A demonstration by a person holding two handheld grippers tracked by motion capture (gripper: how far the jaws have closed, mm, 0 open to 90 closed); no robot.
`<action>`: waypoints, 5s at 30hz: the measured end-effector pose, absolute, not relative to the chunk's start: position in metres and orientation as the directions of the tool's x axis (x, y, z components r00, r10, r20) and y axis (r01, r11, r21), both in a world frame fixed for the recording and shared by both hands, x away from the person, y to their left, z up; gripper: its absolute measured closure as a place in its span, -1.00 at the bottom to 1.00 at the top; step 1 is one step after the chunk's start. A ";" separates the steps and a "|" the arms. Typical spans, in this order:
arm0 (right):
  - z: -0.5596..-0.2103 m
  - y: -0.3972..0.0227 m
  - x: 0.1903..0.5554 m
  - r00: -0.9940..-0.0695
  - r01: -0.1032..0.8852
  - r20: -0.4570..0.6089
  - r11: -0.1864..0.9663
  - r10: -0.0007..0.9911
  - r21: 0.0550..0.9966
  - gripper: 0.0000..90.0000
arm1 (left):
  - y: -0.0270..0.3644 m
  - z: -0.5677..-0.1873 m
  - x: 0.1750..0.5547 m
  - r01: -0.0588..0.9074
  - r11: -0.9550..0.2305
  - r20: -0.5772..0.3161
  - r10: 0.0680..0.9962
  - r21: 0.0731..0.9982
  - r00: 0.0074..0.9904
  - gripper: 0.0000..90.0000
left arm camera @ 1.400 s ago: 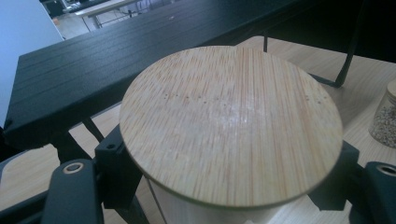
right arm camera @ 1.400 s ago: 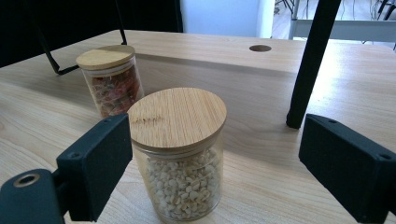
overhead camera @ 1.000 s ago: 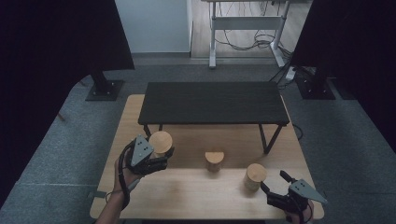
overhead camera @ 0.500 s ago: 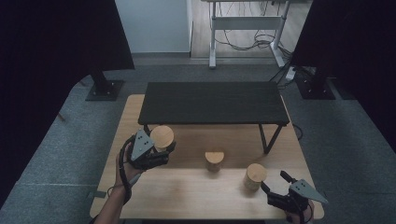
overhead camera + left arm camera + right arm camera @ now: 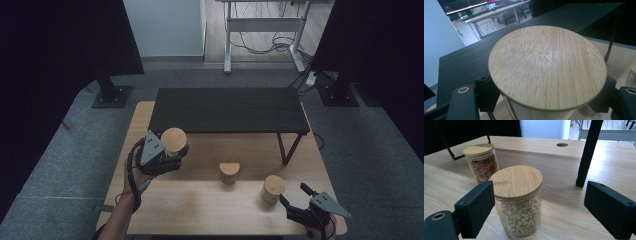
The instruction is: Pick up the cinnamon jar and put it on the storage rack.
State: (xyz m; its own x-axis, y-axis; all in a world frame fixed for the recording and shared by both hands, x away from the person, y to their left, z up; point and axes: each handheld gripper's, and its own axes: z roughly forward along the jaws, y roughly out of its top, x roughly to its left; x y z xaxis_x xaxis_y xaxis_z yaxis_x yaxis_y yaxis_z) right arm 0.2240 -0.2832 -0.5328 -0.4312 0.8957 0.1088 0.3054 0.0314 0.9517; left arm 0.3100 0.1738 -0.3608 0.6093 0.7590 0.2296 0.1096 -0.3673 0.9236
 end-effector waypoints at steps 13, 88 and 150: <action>-0.535 -0.283 0.226 -0.434 0.311 0.102 0.043 0.895 0.950 -0.80 | 0.170 -0.352 0.323 0.095 -0.372 0.239 0.752 0.923 0.615 -0.43; -0.537 -0.283 0.225 -0.444 0.322 0.131 0.021 0.887 0.946 -0.79 | 0.154 -0.342 0.427 0.152 -0.292 0.168 0.824 0.944 0.542 -0.43; -0.536 -0.279 0.223 -0.449 0.313 0.103 0.048 0.888 0.949 -0.79 | 0.185 -0.384 0.321 0.209 -0.224 0.077 0.835 0.952 0.545 -0.81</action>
